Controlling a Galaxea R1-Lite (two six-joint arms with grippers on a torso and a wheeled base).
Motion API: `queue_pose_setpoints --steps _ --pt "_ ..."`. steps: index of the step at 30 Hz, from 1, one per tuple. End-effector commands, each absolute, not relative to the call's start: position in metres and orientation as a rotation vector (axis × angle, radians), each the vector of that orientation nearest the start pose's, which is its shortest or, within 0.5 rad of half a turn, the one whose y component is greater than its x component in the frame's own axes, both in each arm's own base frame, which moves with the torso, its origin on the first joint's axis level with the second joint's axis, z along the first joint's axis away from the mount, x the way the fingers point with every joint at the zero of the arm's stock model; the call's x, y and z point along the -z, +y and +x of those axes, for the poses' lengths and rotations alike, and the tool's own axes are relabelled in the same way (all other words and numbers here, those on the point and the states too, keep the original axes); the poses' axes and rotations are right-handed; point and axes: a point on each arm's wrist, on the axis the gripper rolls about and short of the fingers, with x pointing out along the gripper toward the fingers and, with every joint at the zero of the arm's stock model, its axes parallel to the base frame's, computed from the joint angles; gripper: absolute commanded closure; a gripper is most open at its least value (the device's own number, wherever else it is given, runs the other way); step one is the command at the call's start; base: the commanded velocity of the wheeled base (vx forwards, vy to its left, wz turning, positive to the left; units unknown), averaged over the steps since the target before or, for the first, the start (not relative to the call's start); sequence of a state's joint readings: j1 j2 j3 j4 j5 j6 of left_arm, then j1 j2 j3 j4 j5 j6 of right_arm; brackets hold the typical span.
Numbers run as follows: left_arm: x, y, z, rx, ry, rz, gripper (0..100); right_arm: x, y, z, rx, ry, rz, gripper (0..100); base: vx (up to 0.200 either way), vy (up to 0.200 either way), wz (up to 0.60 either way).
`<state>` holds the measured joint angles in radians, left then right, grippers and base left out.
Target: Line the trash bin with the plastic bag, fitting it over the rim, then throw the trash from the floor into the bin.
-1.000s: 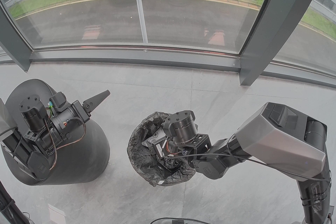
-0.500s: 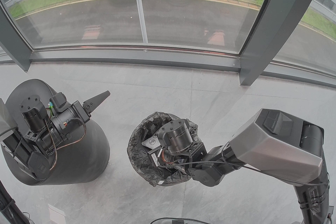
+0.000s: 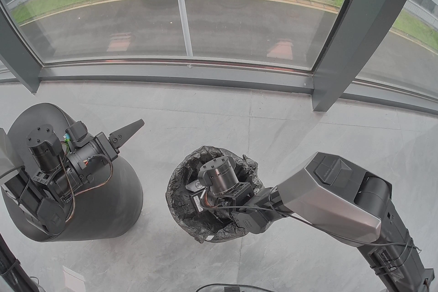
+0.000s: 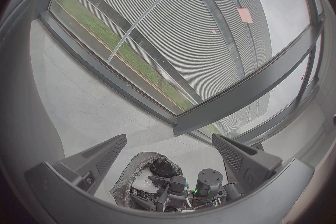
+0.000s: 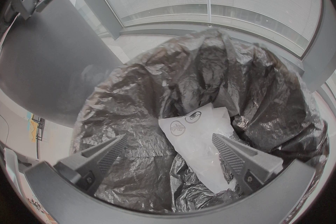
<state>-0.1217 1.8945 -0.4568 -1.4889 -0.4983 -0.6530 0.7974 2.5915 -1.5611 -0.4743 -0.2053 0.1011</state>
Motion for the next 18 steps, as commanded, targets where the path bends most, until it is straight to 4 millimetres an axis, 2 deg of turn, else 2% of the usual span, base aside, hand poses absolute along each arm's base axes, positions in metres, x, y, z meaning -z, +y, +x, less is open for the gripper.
queue_pose_setpoints --steps 1,3,4,5,6,7,8,12,18 --pt "-0.125 -0.047 0.289 0.615 0.159 -0.623 0 0.017 0.352 0.355 -0.536 0.53 -0.174 0 0.0 0.0 0.0" --pt "-0.125 -0.047 0.29 0.615 0.158 -0.623 0 0.003 0.35 0.356 -0.529 0.508 -0.161 0 0.0 0.0 0.0" --pt "-0.125 -0.047 0.29 0.615 0.158 -0.623 0 0.003 0.35 0.356 -0.529 0.508 -0.161 0 0.0 0.0 0.0" --pt "-0.125 -0.047 0.29 0.615 0.158 -0.623 0 -0.016 0.346 0.356 -0.524 0.486 -0.133 0 0.0 0.0 0.0" --pt "-0.126 -0.047 0.289 0.616 0.156 -0.623 0 -0.025 0.344 0.355 -0.522 0.476 -0.117 0 0.0 0.0 0.0" --pt "-0.126 -0.047 0.289 0.616 0.156 -0.623 0 -0.025 0.344 0.355 -0.522 0.476 -0.117 0 0.0 0.0 0.0" --pt "-0.128 -0.047 0.289 0.618 0.15 -0.621 0 -0.049 0.34 0.35 -0.521 0.452 -0.084 0 0.0 0.0 0.0" --pt "-0.132 -0.048 0.286 0.625 0.139 -0.619 0 -0.096 0.326 0.335 -0.528 0.398 -0.044 0 0.0 0.0 0.0" --pt "-0.148 -0.053 0.269 0.665 0.098 -0.608 0 -0.148 0.296 0.3 -0.51 0.342 -0.016 0 0.0 0.0 0.0"
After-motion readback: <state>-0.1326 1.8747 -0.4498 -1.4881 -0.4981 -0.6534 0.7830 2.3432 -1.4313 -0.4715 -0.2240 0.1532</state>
